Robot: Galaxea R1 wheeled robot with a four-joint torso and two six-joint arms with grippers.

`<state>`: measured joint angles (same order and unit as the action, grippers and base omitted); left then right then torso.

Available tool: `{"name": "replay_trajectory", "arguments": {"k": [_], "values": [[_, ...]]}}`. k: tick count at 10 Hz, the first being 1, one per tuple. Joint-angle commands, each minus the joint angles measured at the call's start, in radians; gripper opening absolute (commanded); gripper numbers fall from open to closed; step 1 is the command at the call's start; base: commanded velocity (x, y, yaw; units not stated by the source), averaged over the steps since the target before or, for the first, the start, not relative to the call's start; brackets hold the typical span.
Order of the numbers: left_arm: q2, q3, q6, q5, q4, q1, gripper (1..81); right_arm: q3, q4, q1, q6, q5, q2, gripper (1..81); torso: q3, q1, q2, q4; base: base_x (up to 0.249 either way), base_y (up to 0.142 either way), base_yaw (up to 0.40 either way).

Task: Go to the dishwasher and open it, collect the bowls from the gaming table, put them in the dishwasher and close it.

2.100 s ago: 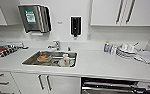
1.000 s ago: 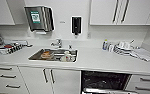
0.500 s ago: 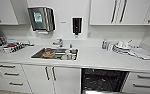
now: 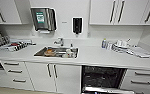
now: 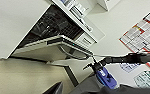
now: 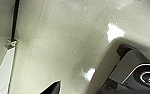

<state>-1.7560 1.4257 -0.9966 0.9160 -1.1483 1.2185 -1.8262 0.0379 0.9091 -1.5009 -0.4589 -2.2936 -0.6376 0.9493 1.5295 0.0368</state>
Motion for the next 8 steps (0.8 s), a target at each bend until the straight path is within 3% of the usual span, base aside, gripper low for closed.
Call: {"name": "replay_trajectory", "arguments": {"k": [1,3,4,6,8], "values": [[0.048,0.005,-0.007,0.012,-0.007,-0.067,81.1,-0.045,-0.016,-0.081,0.007,-0.007,-0.003,81.1,0.000,0.000,0.000,0.000,0.000,0.000,0.000],[0.018,0.060,-0.039,0.012,-0.013,-0.063,81.1,-0.035,-0.006,-0.092,0.026,-0.004,0.006,81.1,0.000,-0.001,0.000,0.000,0.000,0.000,0.000],[-0.007,0.114,-0.062,0.011,-0.024,-0.055,81.1,-0.014,0.028,-0.092,0.100,-0.003,0.014,81.1,0.000,-0.001,0.000,0.000,0.000,0.000,0.000],[-0.088,0.323,-0.120,0.012,-0.051,-0.003,81.1,0.015,0.070,-0.069,0.364,0.017,0.020,81.1,0.000,-0.001,0.001,0.000,0.000,0.000,0.000],[-0.192,0.564,-0.161,0.023,-0.048,0.061,81.1,0.035,0.071,-0.016,0.613,0.042,0.017,81.1,0.000,-0.001,0.000,0.000,0.000,0.000,0.000]]}}
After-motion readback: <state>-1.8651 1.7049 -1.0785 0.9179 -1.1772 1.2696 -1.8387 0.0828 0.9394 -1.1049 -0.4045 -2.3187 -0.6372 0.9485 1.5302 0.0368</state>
